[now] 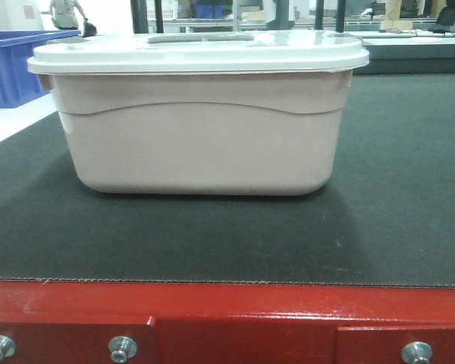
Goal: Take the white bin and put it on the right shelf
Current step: 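Move both grippers toward the ends of the pink white-lidded bin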
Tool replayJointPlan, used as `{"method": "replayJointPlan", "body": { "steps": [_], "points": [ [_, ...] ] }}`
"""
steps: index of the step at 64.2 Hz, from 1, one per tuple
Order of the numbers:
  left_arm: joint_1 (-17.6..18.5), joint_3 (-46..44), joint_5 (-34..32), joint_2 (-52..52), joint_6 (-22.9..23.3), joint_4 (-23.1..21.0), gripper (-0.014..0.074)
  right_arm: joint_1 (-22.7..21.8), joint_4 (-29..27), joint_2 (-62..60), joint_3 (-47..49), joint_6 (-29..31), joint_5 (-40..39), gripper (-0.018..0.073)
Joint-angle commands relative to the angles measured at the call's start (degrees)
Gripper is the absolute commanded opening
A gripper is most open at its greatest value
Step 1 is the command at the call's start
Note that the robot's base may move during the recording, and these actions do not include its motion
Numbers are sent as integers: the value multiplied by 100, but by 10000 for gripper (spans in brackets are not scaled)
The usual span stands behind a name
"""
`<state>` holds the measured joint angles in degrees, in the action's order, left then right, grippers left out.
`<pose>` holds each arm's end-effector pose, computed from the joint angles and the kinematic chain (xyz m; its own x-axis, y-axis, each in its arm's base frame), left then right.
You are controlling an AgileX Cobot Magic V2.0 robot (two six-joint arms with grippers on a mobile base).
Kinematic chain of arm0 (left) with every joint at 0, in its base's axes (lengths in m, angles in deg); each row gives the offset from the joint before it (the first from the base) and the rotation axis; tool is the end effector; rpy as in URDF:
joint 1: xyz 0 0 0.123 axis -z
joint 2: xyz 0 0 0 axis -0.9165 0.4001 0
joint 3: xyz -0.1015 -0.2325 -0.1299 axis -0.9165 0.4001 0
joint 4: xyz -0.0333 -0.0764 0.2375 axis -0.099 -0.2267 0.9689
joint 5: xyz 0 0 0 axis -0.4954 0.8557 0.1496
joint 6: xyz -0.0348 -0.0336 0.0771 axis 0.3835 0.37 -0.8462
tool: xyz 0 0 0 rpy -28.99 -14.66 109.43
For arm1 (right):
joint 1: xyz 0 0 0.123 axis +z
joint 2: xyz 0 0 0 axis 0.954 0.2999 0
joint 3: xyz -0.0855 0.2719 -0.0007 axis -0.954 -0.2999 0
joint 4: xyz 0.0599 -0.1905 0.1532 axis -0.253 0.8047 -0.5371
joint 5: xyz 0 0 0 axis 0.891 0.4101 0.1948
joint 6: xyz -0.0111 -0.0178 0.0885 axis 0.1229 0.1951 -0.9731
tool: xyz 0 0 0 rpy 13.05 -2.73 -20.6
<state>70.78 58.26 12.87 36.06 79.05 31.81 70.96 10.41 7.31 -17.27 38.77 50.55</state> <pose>0.0487 -0.0027 0.2586 0.2783 -0.1341 -0.9511 0.0975 0.9890 -0.1110 0.0528 -0.0013 0.2257 0.1232 0.1437 -0.9819 0.0087 0.9893 0.1459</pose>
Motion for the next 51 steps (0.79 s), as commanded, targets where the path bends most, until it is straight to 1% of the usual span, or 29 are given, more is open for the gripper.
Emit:
{"method": "replayJointPlan", "body": {
  "steps": [1, 6, 14, 21, 24, 31, 37, 41, 46, 50, 51],
  "points": [
    [31, -811, -333, 402, 28, 136, -117, 8, -76, 97, 619, 25, -687, 70],
    [31, -1532, 3, 928, 28, 418, -117, 8, -80, 408, 1241, 25, -681, 70],
    [31, -2574, 468, 1715, 28, 430, -114, 8, -80, 1185, 2078, 25, -660, 70],
    [31, -3191, 854, 2333, 28, 418, -114, 8, -80, 1824, 2721, 25, -660, 93],
    [31, -3407, 1002, 2624, 28, 418, -113, 8, -80, 2114, 2973, 25, -647, 130],
    [31, -3748, 1271, 3130, 28, 392, -86, 8, -80, 2762, 3420, 25, -513, 276],
    [31, -3873, 1282, 3485, 28, 223, 11, 8, -87, 3278, 3738, 25, -284, 424],
    [31, -3959, 1354, 3712, 28, 21, 107, 8, -147, 3557, 3914, 20, -22, 505],
    [31, -4063, 1604, 3961, 28, -273, 250, 8, -461, 3846, 4136, 20, 324, 571],
    [31, -4190, 1886, 4162, 28, -561, 330, 8, -839, 4047, 4298, 20, 715, 592],
    [31, -4231, 1958, 4233, 28, -657, 344, 8, -1014, 4112, 4367, 20, 823, 596]
  ]
}}
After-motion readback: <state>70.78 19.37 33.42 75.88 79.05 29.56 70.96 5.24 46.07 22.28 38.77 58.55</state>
